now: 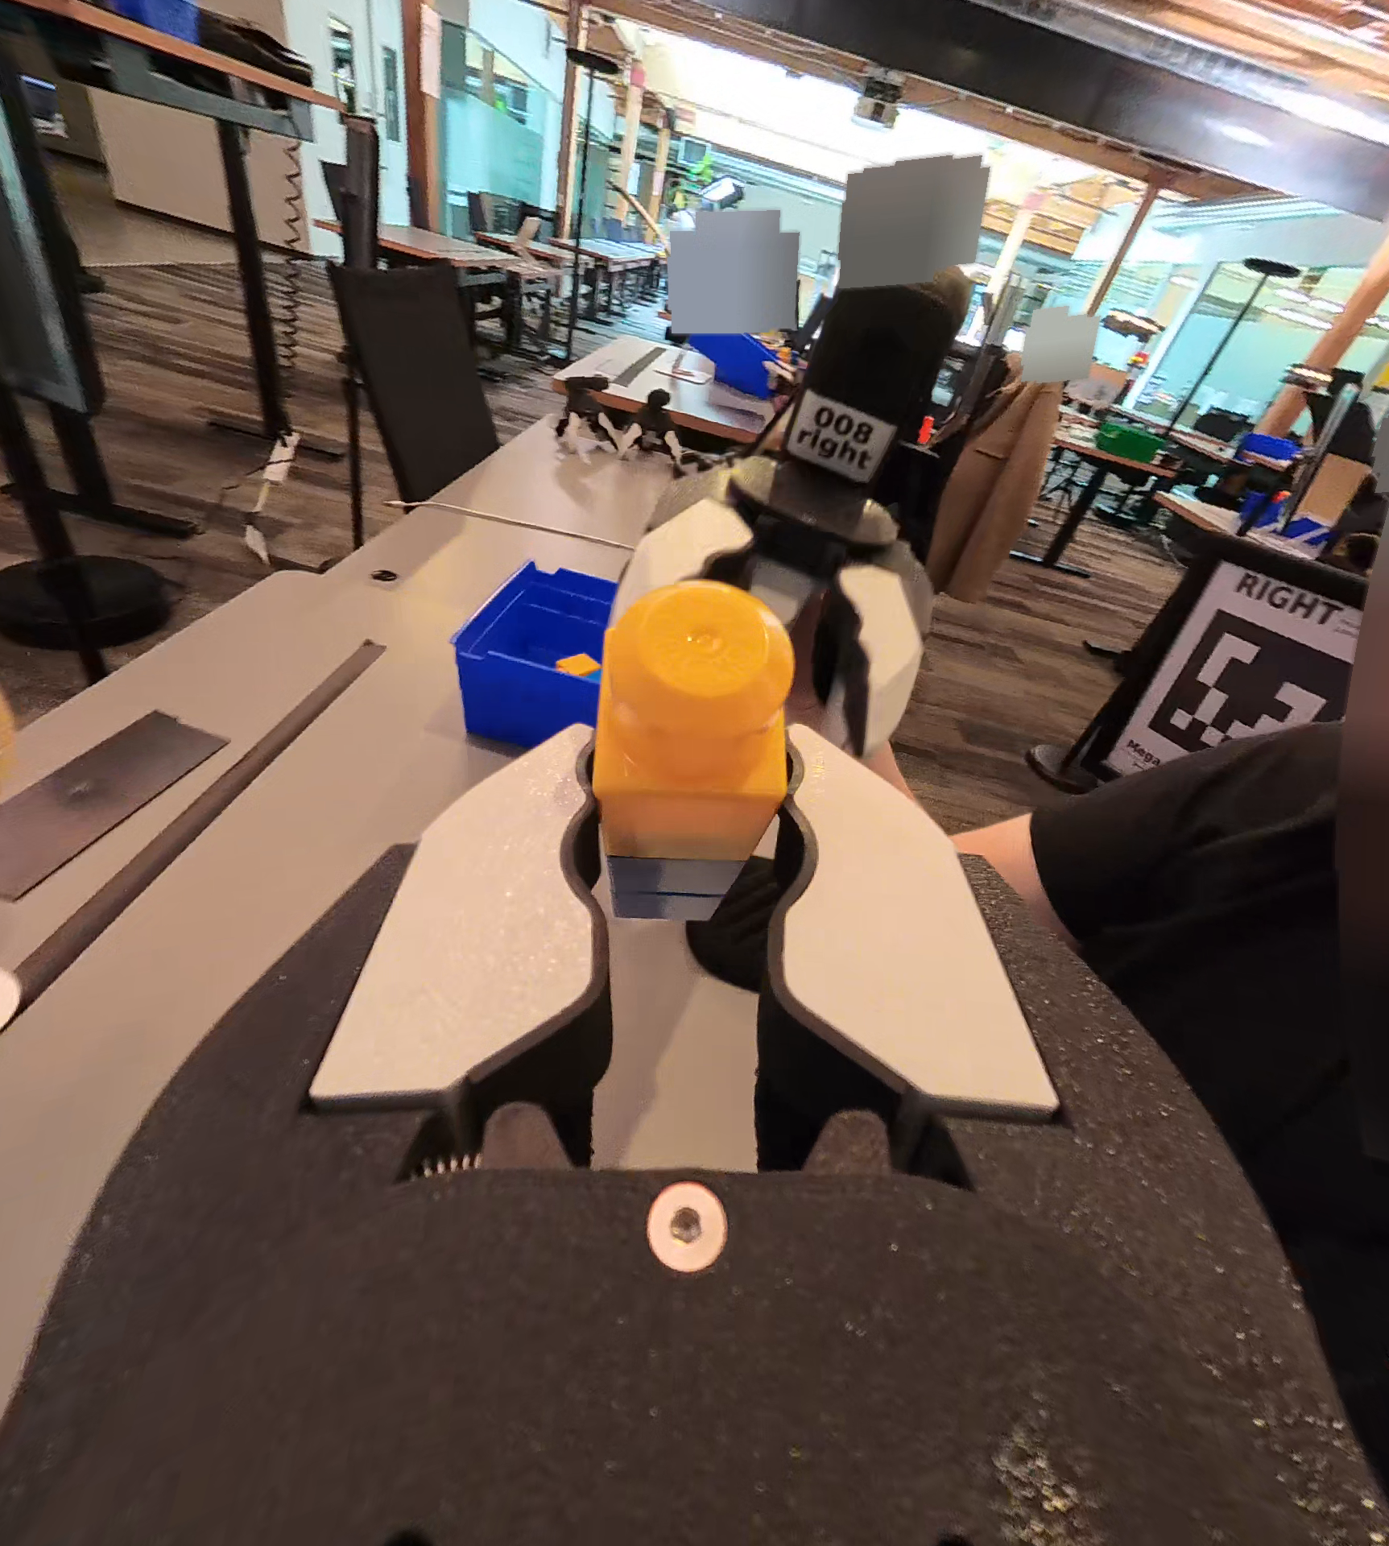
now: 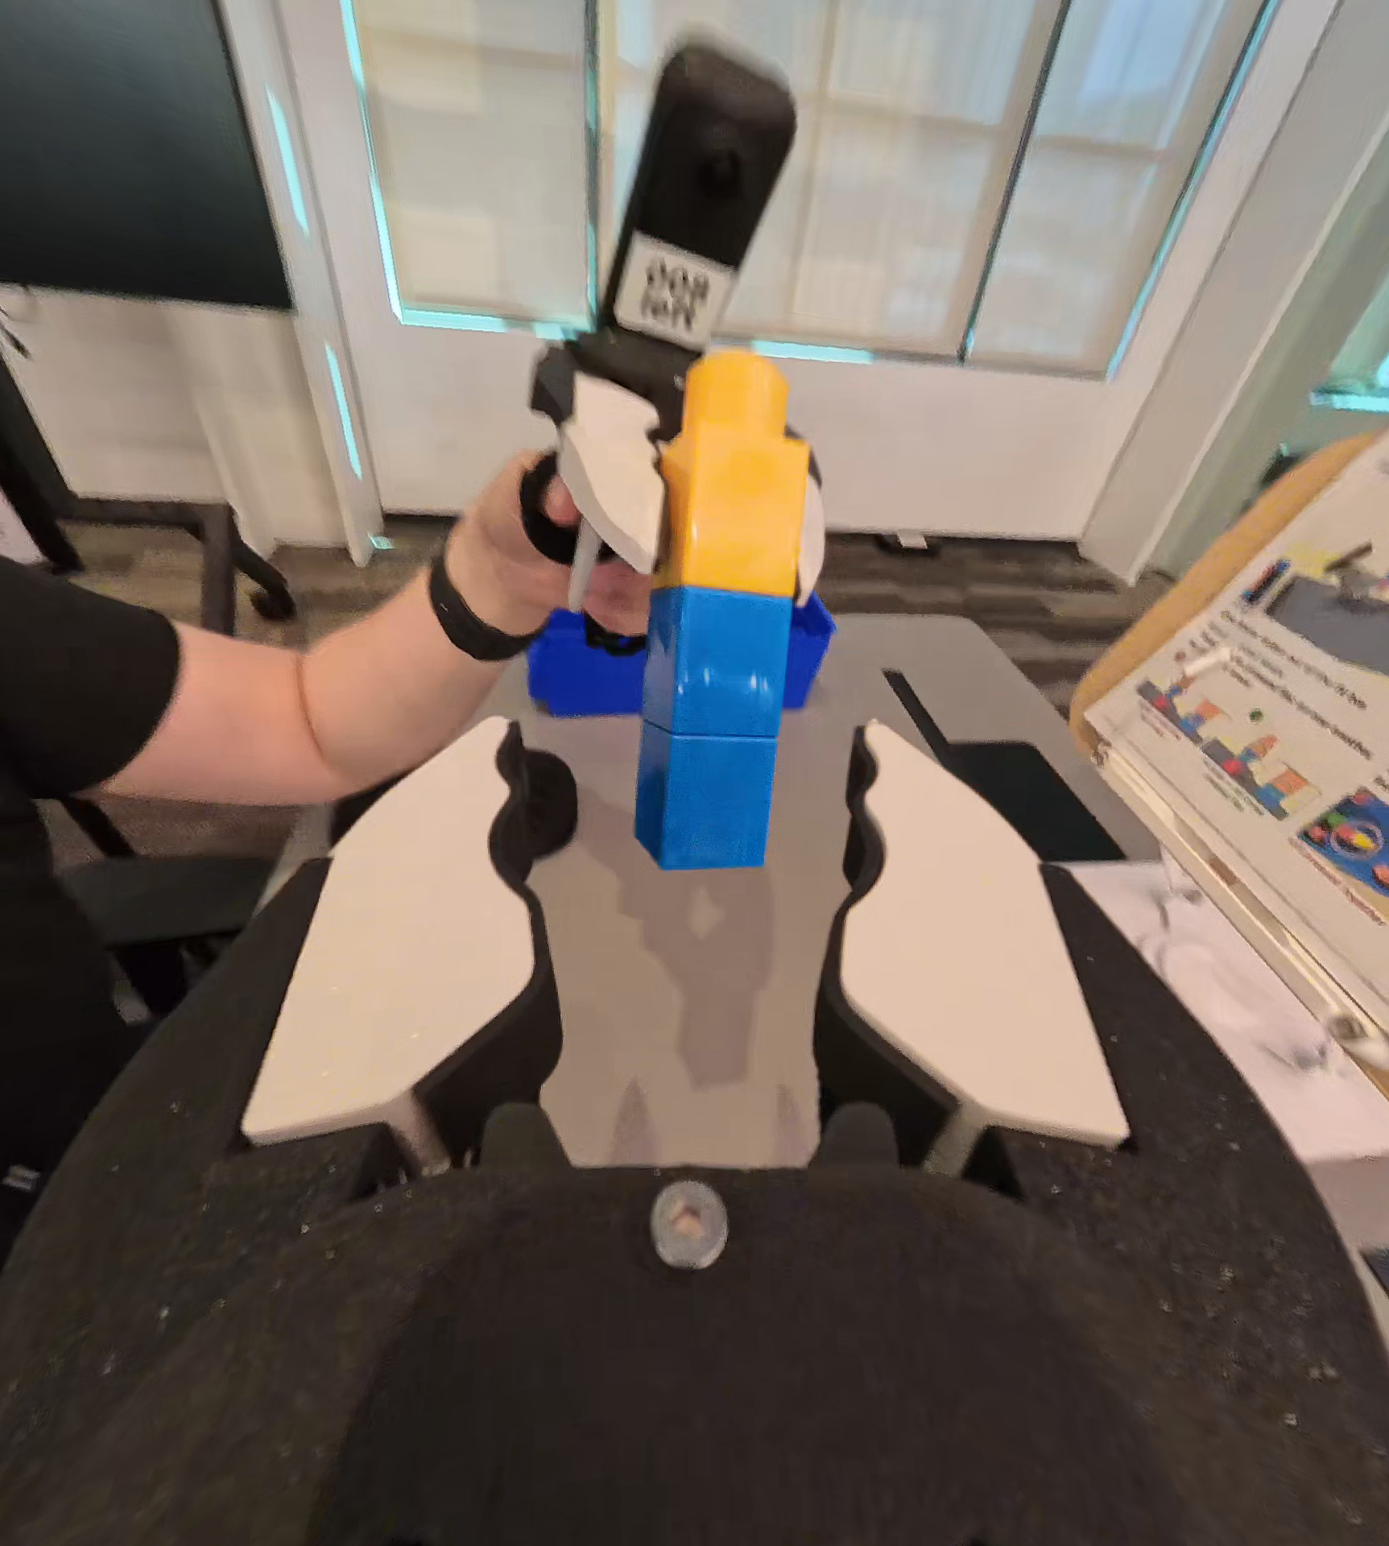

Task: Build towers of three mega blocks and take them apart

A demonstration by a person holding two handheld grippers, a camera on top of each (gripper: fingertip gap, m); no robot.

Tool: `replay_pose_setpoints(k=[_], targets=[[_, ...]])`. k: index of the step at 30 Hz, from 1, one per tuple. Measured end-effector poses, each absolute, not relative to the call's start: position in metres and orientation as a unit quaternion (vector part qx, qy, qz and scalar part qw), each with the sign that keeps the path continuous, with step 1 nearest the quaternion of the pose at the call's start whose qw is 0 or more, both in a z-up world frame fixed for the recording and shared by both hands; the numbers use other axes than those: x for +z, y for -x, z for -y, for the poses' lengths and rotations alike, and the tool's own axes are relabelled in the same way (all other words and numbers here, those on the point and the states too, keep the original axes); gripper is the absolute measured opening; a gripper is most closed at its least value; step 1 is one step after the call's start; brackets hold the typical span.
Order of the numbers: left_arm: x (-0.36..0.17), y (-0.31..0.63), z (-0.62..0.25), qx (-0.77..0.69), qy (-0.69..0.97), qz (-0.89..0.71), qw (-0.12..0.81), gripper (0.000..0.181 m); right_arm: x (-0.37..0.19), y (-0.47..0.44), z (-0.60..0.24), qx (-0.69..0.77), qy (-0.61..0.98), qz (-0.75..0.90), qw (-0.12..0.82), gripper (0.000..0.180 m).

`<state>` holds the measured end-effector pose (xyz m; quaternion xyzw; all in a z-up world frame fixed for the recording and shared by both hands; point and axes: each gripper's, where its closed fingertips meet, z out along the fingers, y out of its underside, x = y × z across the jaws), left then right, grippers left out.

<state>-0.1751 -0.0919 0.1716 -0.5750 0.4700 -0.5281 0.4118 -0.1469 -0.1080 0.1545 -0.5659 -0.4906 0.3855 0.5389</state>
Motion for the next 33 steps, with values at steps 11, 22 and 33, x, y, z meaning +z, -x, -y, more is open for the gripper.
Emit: replay_pose_setpoints(k=[11, 22, 33], targets=[[0.181, 0.146, 0.071, -0.548, 0.547, -0.443, 0.453, 0.063, 0.122, 0.156, 0.085, 0.436, 0.604, 0.486, 0.457, 0.035], [0.146, 0.137, 0.072, -0.578, 0.539, -0.45, 0.416, 0.037, 0.122, 0.159, 0.074, 0.464, 0.6, 0.46, 0.462, 0.035], [0.124, 0.159, 0.063, -0.588, 0.552, -0.426, 0.409, 0.036, 0.094, 0.18, 0.067, 0.454, 0.635, 0.462, 0.421, 0.035]])
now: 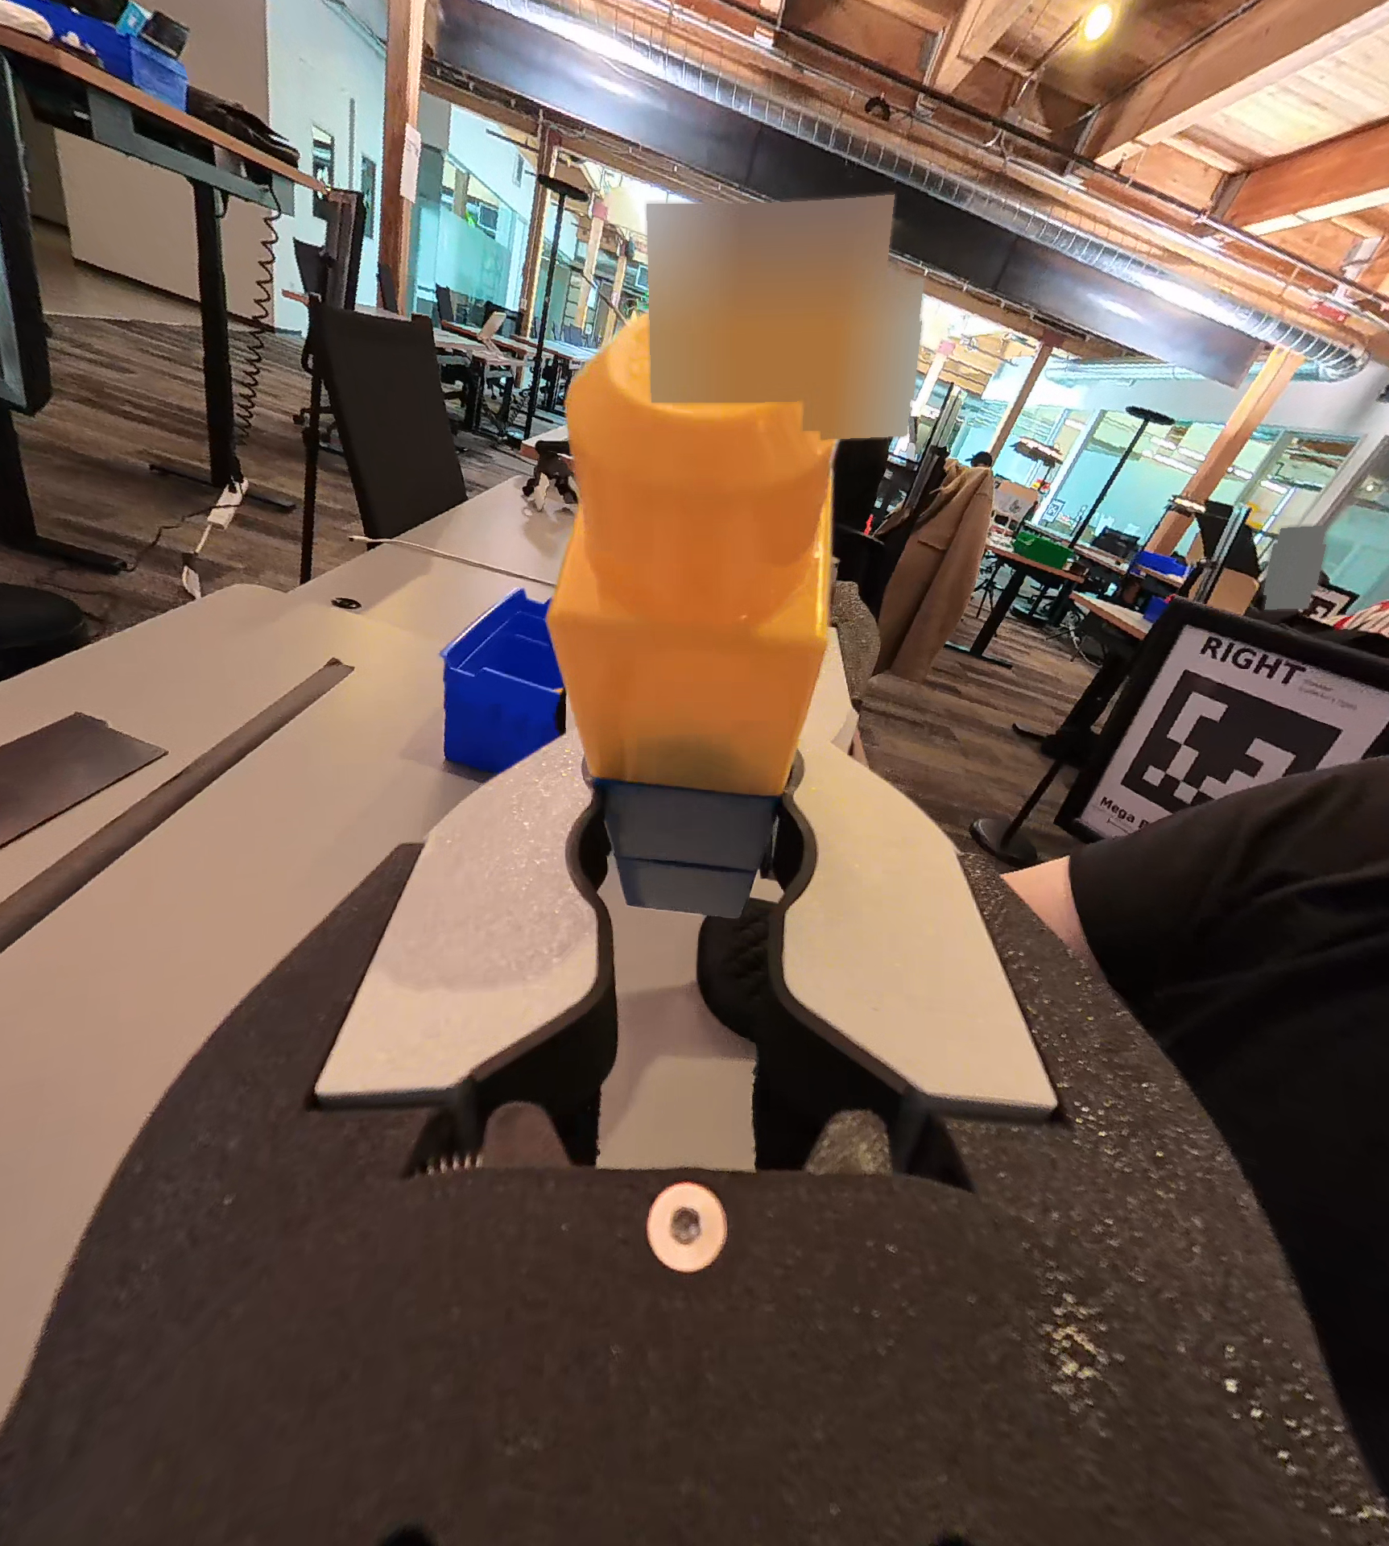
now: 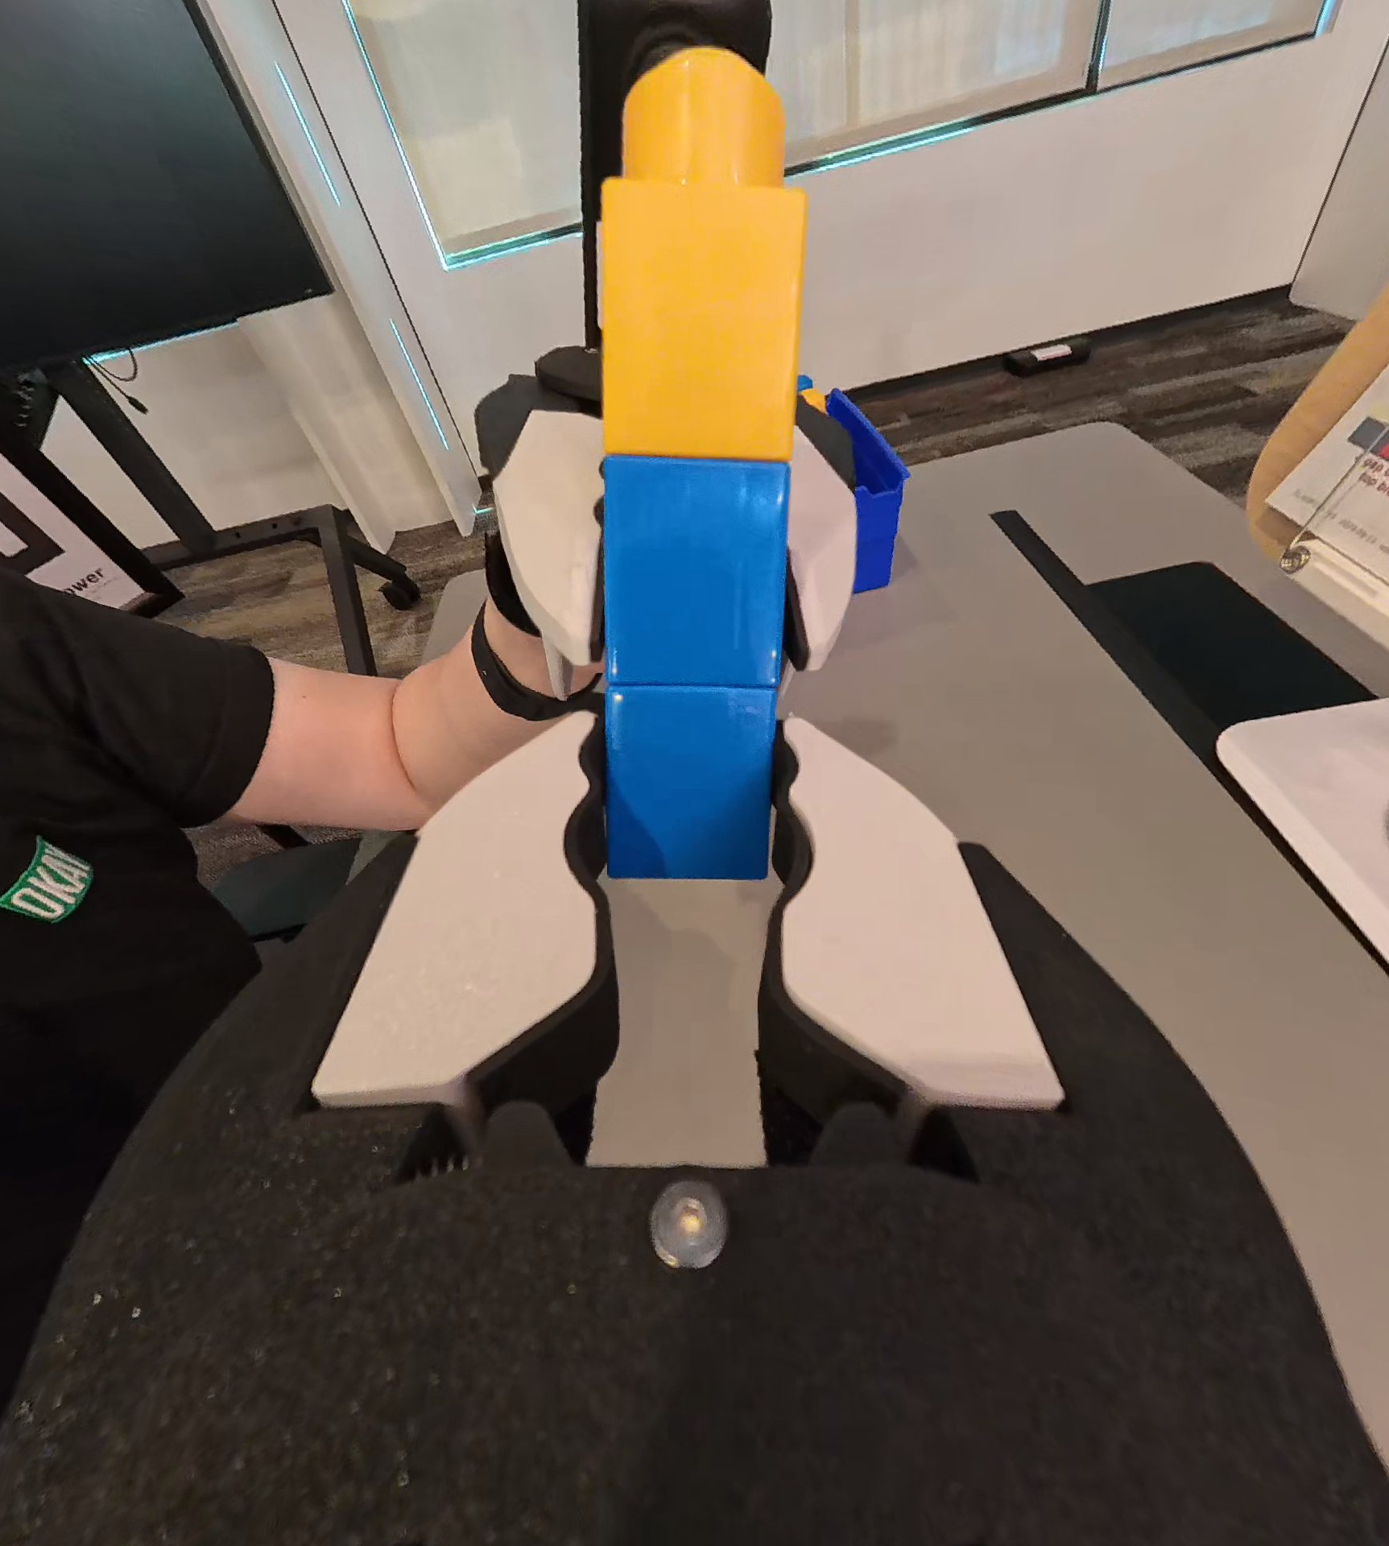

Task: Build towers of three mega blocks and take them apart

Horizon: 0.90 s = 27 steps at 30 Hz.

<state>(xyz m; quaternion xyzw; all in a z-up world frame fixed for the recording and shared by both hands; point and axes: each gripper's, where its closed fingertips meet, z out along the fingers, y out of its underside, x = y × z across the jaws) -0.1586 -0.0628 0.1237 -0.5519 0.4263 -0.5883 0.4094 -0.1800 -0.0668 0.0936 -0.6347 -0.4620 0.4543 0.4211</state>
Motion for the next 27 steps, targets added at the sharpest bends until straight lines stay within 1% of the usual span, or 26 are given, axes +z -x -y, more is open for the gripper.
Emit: replay_pose_setpoints(k=[7, 10, 12, 13, 16, 17, 19, 22, 24, 27], targets=[[0.128, 0.161, 0.057, -0.608, 0.55, -0.404, 0.406, 0.036, 0.096, 0.183, 0.062, 0.473, 0.645, 0.435, 0.414, 0.035], [0.132, 0.165, 0.051, -0.618, 0.543, -0.382, 0.422, 0.036, 0.092, 0.183, 0.061, 0.474, 0.657, 0.426, 0.403, 0.035], [0.16, 0.198, 0.032, -0.653, 0.508, -0.311, 0.467, 0.036, 0.066, 0.176, 0.059, 0.415, 0.697, 0.453, 0.371, 0.035], [0.17, 0.218, 0.025, -0.657, 0.5, -0.299, 0.479, 0.036, 0.061, 0.173, 0.054, 0.393, 0.705, 0.455, 0.376, 0.035], [0.173, 0.264, 0.011, -0.593, 0.53, -0.313, 0.519, 0.036, 0.075, 0.16, 0.051, 0.412, 0.701, 0.433, 0.39, 0.035], [0.174, 0.273, 0.012, -0.58, 0.536, -0.316, 0.526, 0.036, 0.079, 0.147, 0.047, 0.396, 0.707, 0.425, 0.403, 0.035], [0.176, 0.28, 0.018, -0.572, 0.54, -0.328, 0.523, 0.036, 0.087, 0.101, 0.035, 0.328, 0.739, 0.387, 0.443, 0.035], [0.179, 0.28, 0.024, -0.574, 0.535, -0.338, 0.52, 0.036, 0.087, -0.032, 0.021, 0.146, 0.818, 0.246, 0.499, 0.036], [0.177, 0.275, 0.025, -0.581, 0.532, -0.345, 0.511, 0.036, 0.063, -0.132, 0.035, 0.071, 0.866, 0.114, 0.481, 0.036], [0.171, 0.264, 0.028, -0.593, 0.534, -0.355, 0.487, 0.036, 0.002, -0.251, 0.066, 0.041, 0.897, -0.086, 0.432, 0.036]])
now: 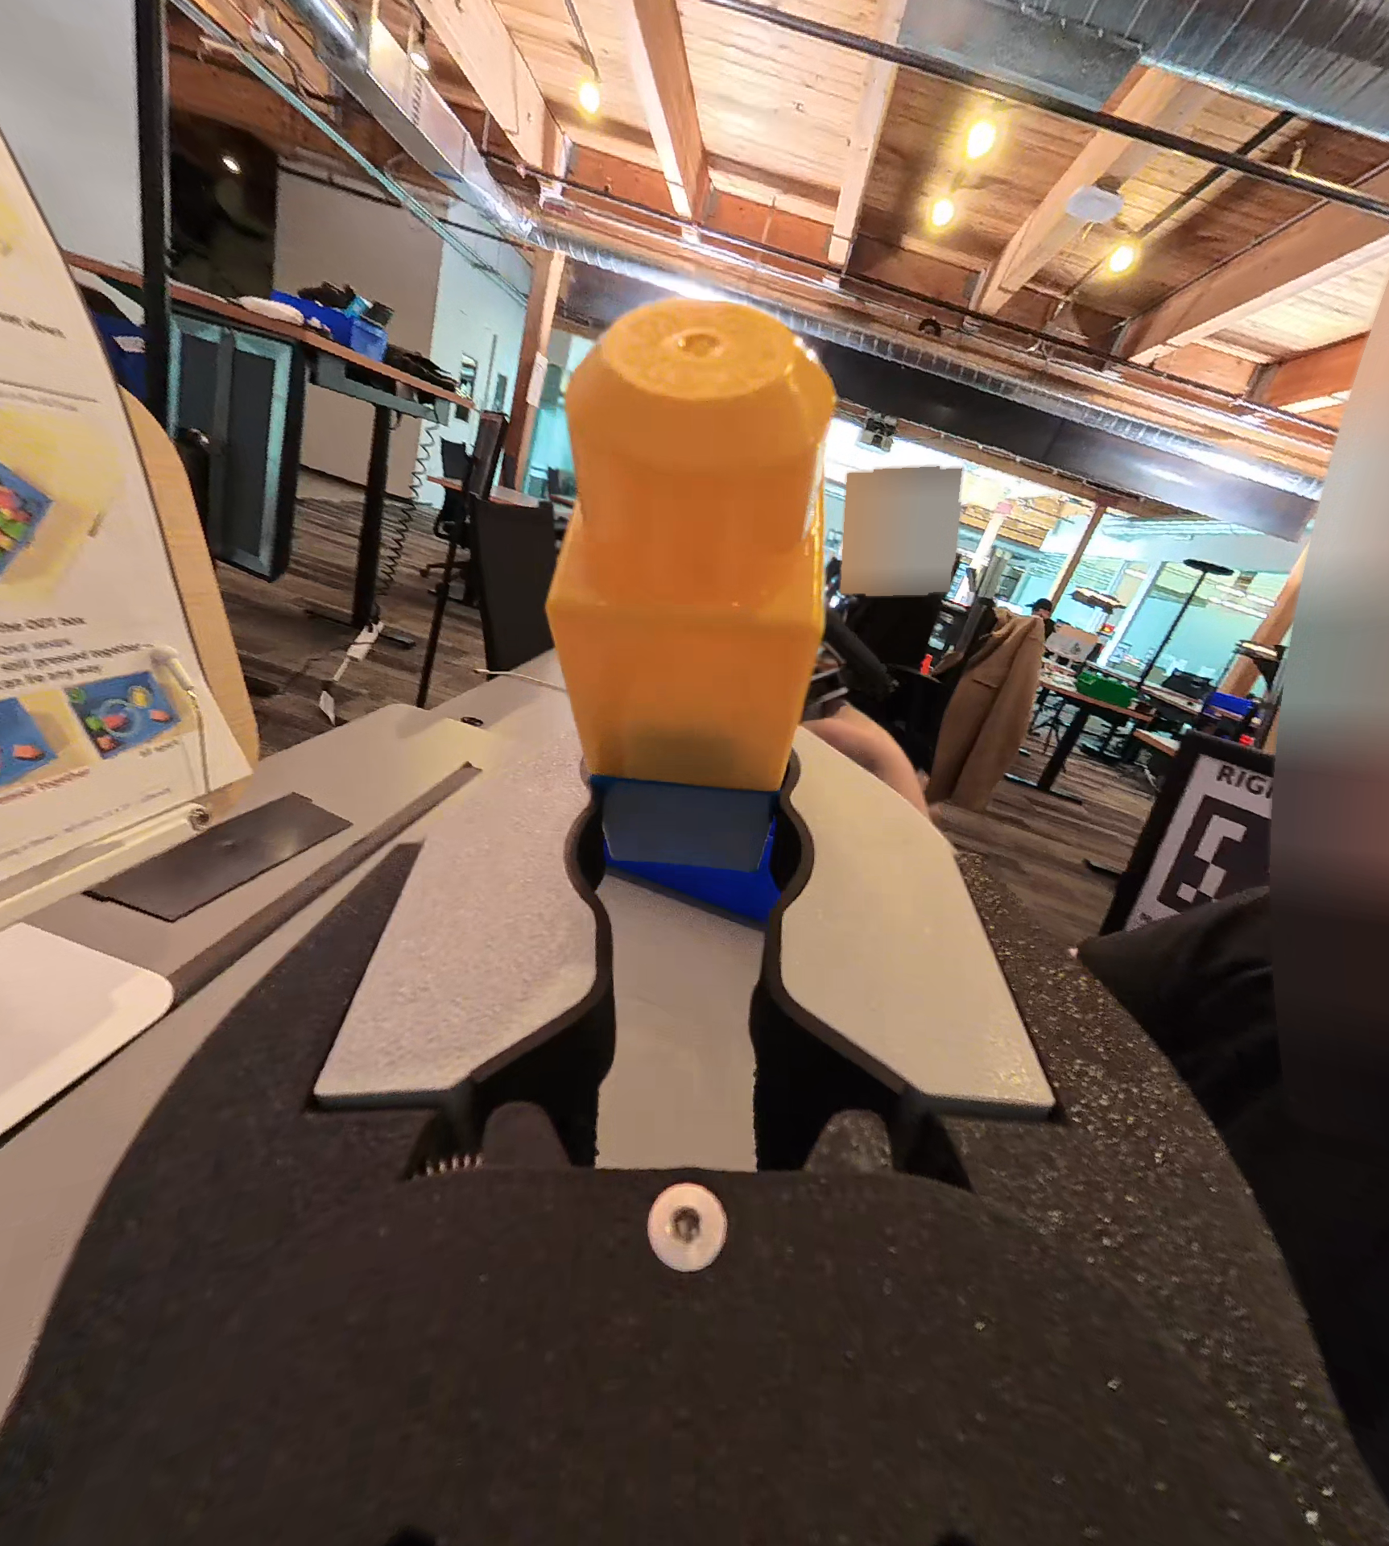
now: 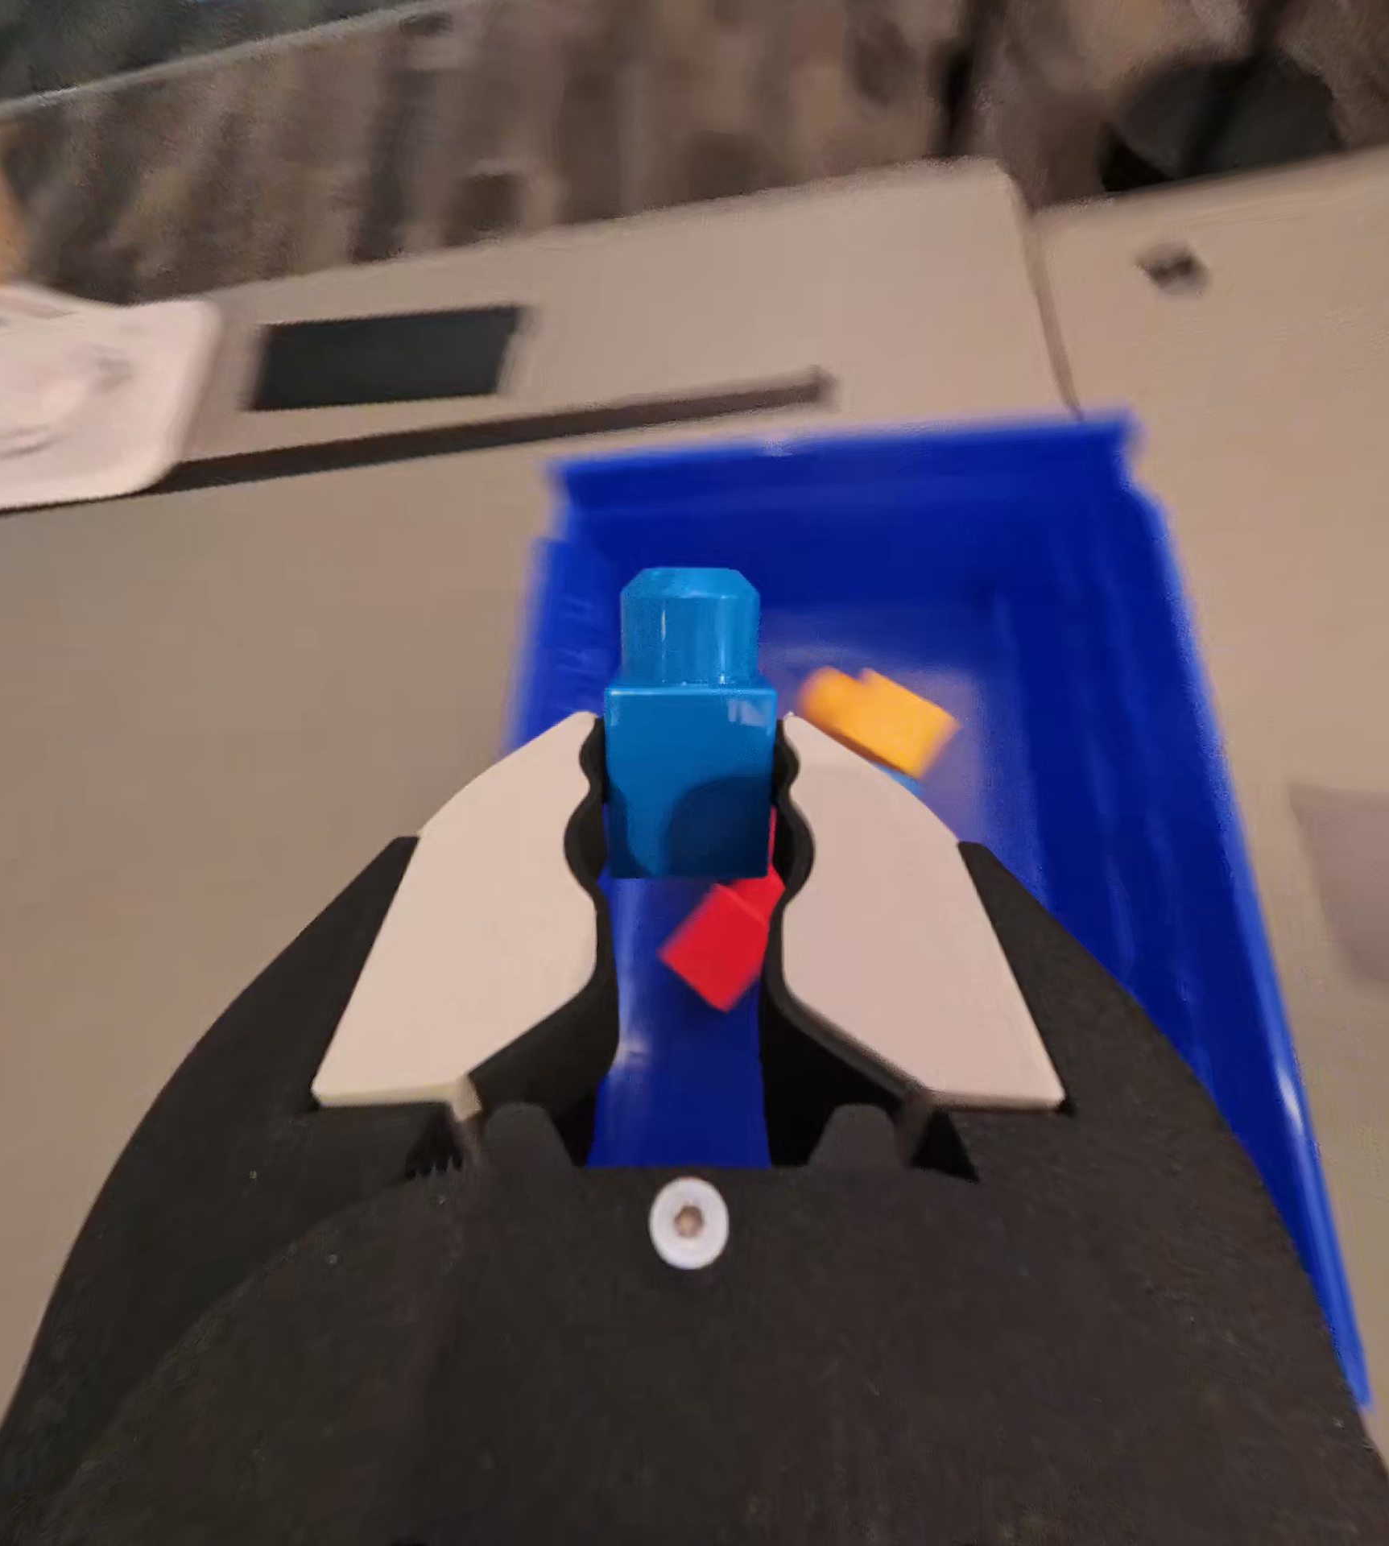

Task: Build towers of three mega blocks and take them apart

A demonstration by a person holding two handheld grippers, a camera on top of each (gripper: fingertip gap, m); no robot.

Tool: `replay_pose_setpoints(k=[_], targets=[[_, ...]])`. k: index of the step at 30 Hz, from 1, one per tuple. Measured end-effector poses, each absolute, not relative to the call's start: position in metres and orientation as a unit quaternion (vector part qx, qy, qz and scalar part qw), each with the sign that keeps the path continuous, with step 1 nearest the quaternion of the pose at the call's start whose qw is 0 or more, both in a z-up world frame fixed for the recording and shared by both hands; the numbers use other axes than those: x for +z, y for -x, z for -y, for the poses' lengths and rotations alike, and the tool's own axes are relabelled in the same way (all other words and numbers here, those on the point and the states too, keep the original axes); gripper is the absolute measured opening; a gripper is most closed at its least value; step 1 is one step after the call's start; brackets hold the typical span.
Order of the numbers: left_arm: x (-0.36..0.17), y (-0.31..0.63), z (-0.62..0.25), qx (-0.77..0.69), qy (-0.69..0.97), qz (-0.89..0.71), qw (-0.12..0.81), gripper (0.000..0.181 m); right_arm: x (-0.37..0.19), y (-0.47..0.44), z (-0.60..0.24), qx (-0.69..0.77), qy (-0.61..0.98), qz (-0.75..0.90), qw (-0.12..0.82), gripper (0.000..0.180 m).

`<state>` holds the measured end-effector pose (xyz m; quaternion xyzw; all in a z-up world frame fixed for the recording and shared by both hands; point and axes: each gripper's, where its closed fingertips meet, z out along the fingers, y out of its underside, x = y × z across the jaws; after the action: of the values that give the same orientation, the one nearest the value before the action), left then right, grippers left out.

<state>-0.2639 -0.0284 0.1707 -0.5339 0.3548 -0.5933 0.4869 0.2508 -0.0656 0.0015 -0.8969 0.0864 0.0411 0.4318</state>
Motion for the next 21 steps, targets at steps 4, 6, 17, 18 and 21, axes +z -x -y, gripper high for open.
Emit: replay_pose_setpoints(k=[4, 6, 17, 18, 21], targets=[[0.165, 0.251, 0.035, -0.597, 0.536, -0.372, 0.466, 0.036, -0.066, -0.321, 0.095, -0.03, 0.92, -0.159, 0.356, 0.036], [0.162, 0.245, 0.038, -0.595, 0.538, -0.38, 0.46, 0.036, -0.074, -0.327, 0.096, -0.068, 0.931, -0.138, 0.332, 0.036], [0.153, 0.226, 0.053, -0.594, 0.538, -0.415, 0.431, 0.036, -0.116, -0.334, 0.082, -0.07, 0.946, -0.152, 0.277, 0.043], [0.152, 0.225, 0.053, -0.594, 0.538, -0.416, 0.43, 0.036, -0.114, -0.337, 0.083, -0.076, 0.944, -0.162, 0.277, 0.046], [0.148, 0.22, 0.053, -0.6, 0.54, -0.415, 0.419, 0.036, -0.085, -0.334, 0.085, -0.099, 0.936, -0.162, 0.297, 0.053]])
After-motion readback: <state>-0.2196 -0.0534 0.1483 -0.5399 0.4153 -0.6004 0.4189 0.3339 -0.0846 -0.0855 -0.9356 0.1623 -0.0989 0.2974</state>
